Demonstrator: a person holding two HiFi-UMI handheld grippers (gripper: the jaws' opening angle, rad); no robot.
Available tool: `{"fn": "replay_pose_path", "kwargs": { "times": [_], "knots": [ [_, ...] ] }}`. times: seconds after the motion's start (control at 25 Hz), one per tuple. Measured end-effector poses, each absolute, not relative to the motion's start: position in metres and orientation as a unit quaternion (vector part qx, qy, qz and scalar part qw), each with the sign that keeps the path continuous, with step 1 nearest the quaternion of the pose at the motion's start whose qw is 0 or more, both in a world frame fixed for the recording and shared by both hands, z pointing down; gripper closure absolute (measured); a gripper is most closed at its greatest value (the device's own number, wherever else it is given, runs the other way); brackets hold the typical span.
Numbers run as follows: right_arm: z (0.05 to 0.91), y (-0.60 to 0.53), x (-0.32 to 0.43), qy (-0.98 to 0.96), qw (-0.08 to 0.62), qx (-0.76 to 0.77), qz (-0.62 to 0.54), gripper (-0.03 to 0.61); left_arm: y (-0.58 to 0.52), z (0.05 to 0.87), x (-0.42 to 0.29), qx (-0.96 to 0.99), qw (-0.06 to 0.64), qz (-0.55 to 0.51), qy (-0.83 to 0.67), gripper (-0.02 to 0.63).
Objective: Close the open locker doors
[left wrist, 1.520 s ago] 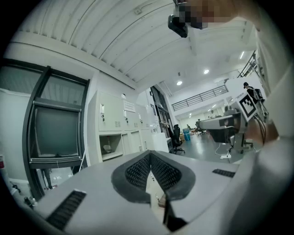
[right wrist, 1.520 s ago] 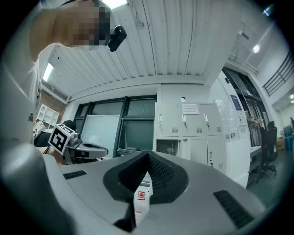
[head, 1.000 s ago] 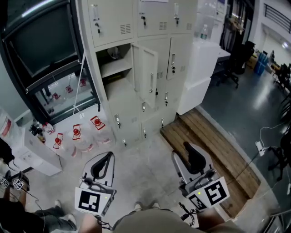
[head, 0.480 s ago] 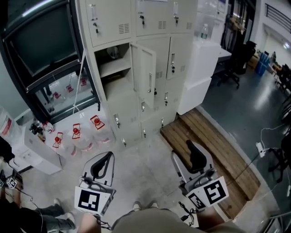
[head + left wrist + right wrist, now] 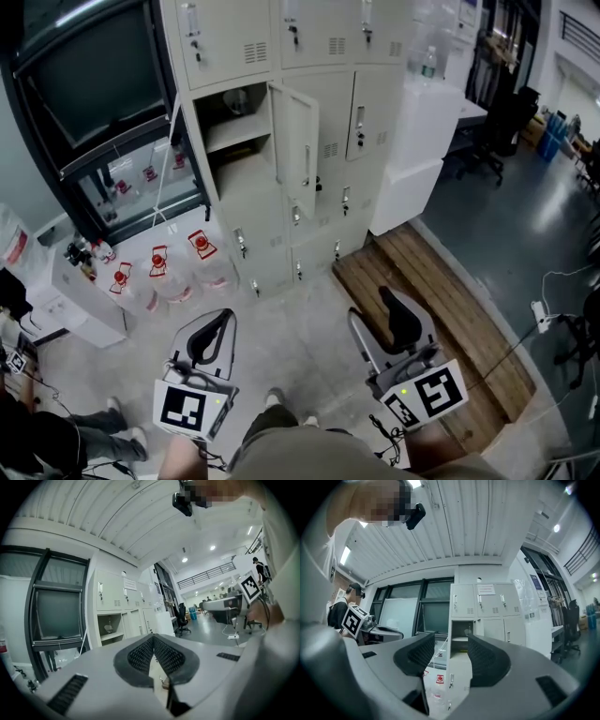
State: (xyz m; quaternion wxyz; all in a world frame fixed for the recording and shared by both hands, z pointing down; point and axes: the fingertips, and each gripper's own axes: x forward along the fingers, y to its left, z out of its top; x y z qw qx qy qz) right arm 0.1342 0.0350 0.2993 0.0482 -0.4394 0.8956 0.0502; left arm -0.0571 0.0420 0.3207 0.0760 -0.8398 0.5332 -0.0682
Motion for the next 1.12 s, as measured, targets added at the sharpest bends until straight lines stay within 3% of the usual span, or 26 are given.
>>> {"fn": "replay_pose_path", "kwargs": {
  "times": [0.4, 1.12],
  "knots": [
    [0.3, -0.004, 0.149, 0.892, 0.041, -0.446, 0.062, 0.347, 0.015, 0.324, -0.056, -0.834, 0.078, -0.066, 0.543, 0.607],
    [0.307, -0.149, 0.086, 0.887, 0.019, -0.459, 0.054, 0.347, -0.136, 0.324, -0.111, -0.847, 0.068, -0.061, 0.524, 0.607]
  ]
}}
